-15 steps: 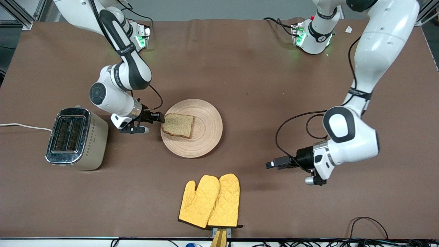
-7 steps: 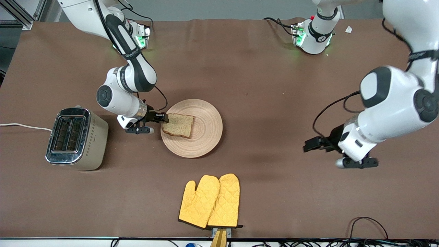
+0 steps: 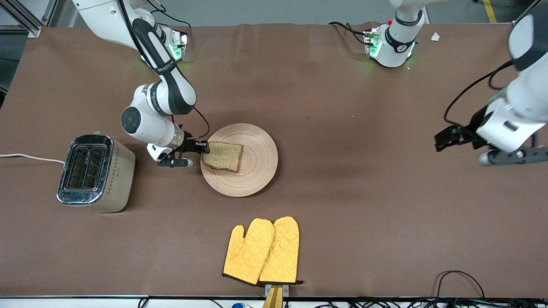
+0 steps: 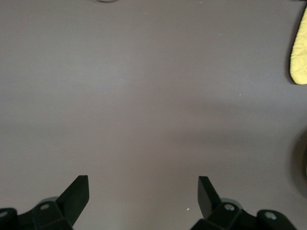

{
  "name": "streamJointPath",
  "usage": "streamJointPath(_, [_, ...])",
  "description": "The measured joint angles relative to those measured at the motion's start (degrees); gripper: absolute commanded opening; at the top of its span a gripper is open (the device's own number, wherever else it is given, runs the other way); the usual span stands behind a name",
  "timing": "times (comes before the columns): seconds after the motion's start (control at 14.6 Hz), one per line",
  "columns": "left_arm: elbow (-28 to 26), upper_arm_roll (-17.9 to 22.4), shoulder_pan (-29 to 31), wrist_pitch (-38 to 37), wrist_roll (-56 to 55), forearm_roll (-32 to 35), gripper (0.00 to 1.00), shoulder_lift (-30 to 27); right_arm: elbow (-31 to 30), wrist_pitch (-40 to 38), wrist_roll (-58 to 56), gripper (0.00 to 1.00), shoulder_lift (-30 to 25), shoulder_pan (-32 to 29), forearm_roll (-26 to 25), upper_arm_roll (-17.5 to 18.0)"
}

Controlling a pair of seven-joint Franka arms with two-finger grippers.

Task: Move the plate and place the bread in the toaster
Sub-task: 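Grasp the bread slice with the right gripper and lift it off the plate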

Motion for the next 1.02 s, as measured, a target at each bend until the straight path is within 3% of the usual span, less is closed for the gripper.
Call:
streamJointPath(0.27, [-0.43, 2.15, 0.07, -3.50, 1.72, 0.00, 1.00, -5.07, 0.00, 0.00, 0.00, 0.32, 0.18, 0.02, 0.01, 0.00])
streamJointPath(0.48, [-3.77, 3.03, -0.39, -4.72, 2.35, -0.14, 1.00, -9.69, 0.01, 0.00, -0.01, 0.27, 0.50, 0.04, 0.01, 0.00])
streamJointPath(0.75, [-8.21, 7.92, -4.31, -4.73, 5.10, -0.19, 1.00, -14.00, 0.06, 0.02, -0.01, 0.05, 0.62, 0.06, 0.01, 0.01])
streamJointPath(1.02, [-8.64, 9.74, -4.66, -4.78, 7.19, -0.30, 1.00, -14.53, 0.07, 0.02, -0.01, 0.00, 0.63, 0.06, 0.02, 0.01])
